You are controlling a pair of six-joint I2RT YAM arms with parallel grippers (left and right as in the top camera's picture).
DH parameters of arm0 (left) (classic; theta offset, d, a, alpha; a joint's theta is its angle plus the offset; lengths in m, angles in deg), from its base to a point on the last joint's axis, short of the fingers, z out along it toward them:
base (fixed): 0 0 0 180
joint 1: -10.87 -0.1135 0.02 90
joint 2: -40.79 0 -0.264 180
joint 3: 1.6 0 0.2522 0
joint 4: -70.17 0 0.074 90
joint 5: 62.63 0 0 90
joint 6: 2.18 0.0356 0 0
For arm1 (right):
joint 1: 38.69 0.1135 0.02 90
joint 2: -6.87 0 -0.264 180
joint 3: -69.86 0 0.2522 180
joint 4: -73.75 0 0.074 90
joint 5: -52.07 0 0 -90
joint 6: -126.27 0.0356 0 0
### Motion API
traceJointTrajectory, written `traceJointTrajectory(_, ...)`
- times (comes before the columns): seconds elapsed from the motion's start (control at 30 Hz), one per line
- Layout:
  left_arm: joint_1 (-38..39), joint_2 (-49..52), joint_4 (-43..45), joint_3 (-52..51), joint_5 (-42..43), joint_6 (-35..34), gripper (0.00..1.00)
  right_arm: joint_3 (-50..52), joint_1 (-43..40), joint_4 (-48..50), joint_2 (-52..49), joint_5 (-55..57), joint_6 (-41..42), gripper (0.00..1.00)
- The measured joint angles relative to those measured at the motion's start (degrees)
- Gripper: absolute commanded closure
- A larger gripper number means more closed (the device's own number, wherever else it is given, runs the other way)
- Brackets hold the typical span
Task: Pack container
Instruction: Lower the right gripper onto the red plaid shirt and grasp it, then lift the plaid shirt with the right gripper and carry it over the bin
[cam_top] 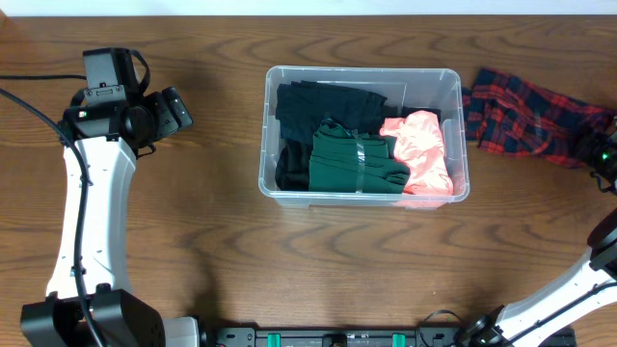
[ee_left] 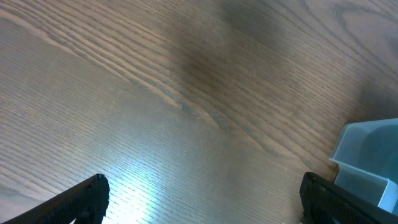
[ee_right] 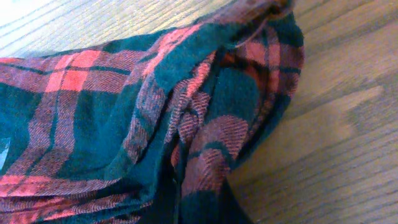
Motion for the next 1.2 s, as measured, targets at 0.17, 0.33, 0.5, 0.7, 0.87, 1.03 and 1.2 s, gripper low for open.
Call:
traceJointTrajectory(0.17, 0.0, 0.0, 0.0, 0.0, 0.0, 0.0, 0.02, 0.2, 0.0, -1.2, 1.6, -0.1, 0.3, 0.99)
traceJointTrajectory(0.33, 0.0, 0.0, 0.0, 0.0, 0.0, 0.0, 0.02, 0.5, 0.0, -2.1, 6.3, -2.4, 2.7, 0.99)
traceJointTrajectory(0.5, 0.0, 0.0, 0.0, 0.0, 0.0, 0.0, 0.02, 0.5, 0.1, -3.5, 14.0, -6.9, 7.2, 0.99)
traceJointTrajectory(0.7, 0.0, 0.0, 0.0, 0.0, 0.0, 0.0, 0.02, 0.5, 0.5, -6.6, 23.0, -10.4, 10.5, 0.99)
traceJointTrajectory(0.87, 0.0, 0.0, 0.0, 0.0, 0.0, 0.0, 0.02, 0.5, 2.4, -7.9, 30.9, -11.0, 12.4, 0.99)
traceJointTrajectory(1.03, 0.0, 0.0, 0.0, 0.0, 0.0, 0.0, 0.02, 0.5, 6.3, -8.6, 38.8, -11.5, 13.9, 0.99)
traceJointTrajectory(1.2, 0.0, 0.0, 0.0, 0.0, 0.0, 0.0, 0.02, 0.5, 11.4, -10.3, 45.9, -12.2, 16.3, 0.99)
